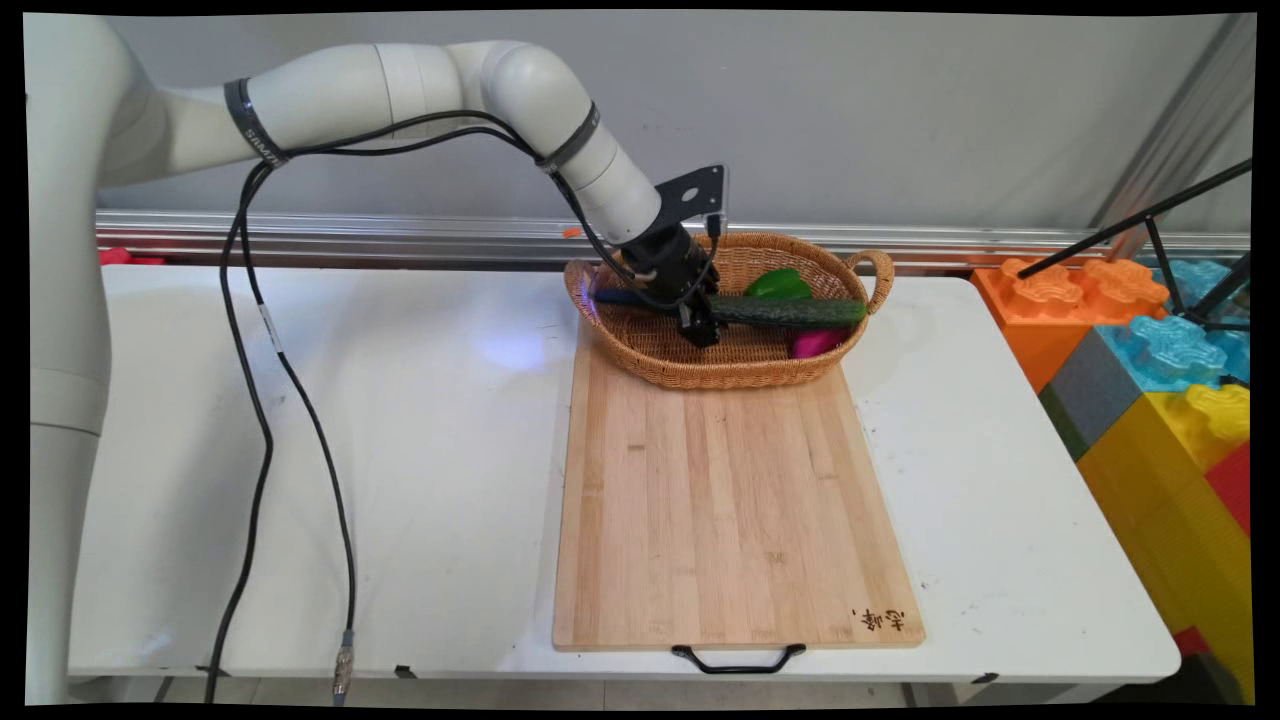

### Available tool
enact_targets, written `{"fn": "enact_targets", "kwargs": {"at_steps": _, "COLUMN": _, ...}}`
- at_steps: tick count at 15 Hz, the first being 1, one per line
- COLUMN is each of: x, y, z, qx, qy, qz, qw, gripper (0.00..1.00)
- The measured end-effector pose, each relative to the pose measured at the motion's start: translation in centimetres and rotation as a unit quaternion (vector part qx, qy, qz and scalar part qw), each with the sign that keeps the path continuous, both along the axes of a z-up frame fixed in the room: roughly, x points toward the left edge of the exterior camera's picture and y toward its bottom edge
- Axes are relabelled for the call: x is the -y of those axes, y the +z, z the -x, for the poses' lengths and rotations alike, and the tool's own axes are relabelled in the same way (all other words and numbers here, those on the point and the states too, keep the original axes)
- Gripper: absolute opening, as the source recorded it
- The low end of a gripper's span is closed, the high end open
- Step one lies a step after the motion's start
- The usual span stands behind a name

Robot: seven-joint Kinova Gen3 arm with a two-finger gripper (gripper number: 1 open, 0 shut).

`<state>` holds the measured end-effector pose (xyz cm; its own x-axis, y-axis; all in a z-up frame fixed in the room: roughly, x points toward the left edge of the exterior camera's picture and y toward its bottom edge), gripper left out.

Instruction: Pick up the cucumber from the vegetable basket, then place the picked object on the cutting board

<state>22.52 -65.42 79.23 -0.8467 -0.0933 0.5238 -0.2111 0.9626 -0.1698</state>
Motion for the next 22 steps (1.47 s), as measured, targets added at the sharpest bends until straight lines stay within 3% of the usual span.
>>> {"fn": "enact_targets", "kwargs": {"at_steps": 5, "x": -0.9, "y": 2.0, "z": -0.1, "qx": -0.02, "qy": -0.001, "qz": -0.01, "qw": 0.9998, "gripper": 0.0}}
{"fn": "enact_targets", "kwargs": {"at_steps": 12, "x": -4.2, "y": 7.1, "z": -0.2, "qx": -0.035, "qy": -0.022, "qz": -0.013, "qw": 0.9991, "gripper": 0.0}}
{"fn": "enact_targets", "kwargs": {"at_steps": 18, "x": -7.7, "y": 10.2, "z": 2.9, "qx": -0.022, "qy": -0.058, "qz": 0.011, "qw": 0.998, "gripper": 0.0}}
{"fn": "enact_targets", "kwargs": {"at_steps": 22, "x": -11.8, "y": 10.9, "z": 5.3, "qx": -0.011, "qy": -0.062, "qz": -0.006, "qw": 0.998, "gripper": 0.0}}
